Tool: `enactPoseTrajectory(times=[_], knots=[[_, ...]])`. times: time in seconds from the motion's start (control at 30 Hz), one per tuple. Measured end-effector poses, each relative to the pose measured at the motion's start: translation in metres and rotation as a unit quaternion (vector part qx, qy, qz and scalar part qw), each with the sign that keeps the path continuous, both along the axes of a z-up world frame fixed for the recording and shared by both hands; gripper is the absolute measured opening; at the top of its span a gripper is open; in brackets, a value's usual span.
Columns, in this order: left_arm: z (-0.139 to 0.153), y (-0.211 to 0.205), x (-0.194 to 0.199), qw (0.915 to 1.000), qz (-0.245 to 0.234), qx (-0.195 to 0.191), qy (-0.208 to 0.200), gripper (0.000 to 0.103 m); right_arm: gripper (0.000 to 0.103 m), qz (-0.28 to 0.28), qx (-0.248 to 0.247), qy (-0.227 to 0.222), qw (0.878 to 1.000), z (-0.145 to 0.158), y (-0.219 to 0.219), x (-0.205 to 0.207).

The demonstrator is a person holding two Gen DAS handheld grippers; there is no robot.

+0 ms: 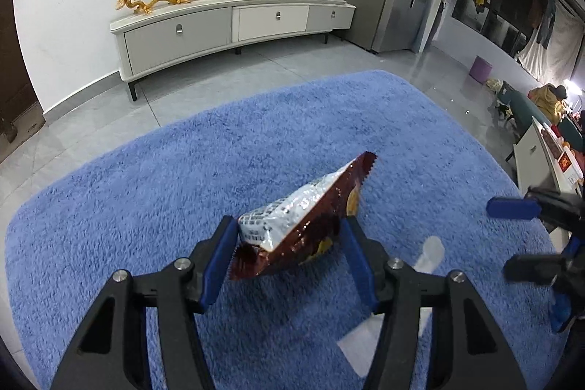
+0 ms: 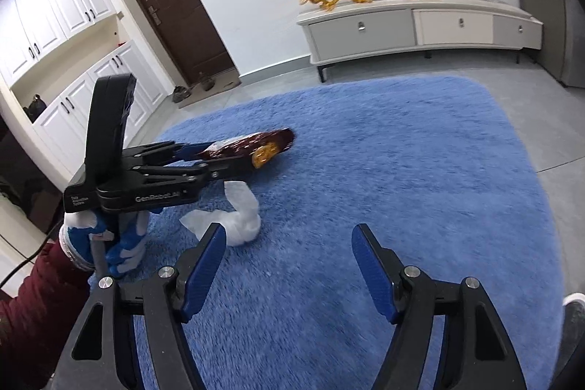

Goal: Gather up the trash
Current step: 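Grasp the brown chip bag with the left tool while the right tool grasps the white tissue, then lift the chip bag and tissue and carry both toward the trash bin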

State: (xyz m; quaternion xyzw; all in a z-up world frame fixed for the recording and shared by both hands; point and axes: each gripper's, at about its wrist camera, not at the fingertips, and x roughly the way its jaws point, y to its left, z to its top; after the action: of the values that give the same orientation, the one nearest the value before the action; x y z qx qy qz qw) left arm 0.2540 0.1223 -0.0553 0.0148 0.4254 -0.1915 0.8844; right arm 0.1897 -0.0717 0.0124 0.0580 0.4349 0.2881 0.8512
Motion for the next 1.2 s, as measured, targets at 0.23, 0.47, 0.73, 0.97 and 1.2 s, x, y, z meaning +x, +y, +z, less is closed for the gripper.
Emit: enactPoseTrajectory(times=[0.23, 0.47, 0.73, 0.97, 1.2], knots=[[-0.006, 0.001, 0.009, 1.0, 0.001, -0.007, 0.006, 0.056, 0.065, 0.021, 0.019, 0.015, 0.999, -0.011, 0.023, 0.009], [-0.009, 0.007, 0.008, 0.9997, 0.005, -0.023, 0.006, 0.055, 0.042, 0.024, 0.043, 0.042, 0.998, -0.023, 0.029, 0.024], [-0.007, 0.005, 0.002, 0.9999, 0.01, -0.012, -0.002, 0.042, 0.016, 0.047, 0.052, 0.043, 0.997, -0.022, 0.028, 0.015], [0.003, 0.008, -0.026, 0.999, 0.032, -0.028, -0.01, 0.036, 0.012, 0.04, 0.055, 0.042, 0.997, -0.016, 0.0, -0.006], [0.018, -0.011, -0.088, 0.9975, 0.052, 0.018, -0.045, 0.034, 0.012, 0.003, 0.036, 0.028, 0.999, -0.004, -0.038, -0.035]])
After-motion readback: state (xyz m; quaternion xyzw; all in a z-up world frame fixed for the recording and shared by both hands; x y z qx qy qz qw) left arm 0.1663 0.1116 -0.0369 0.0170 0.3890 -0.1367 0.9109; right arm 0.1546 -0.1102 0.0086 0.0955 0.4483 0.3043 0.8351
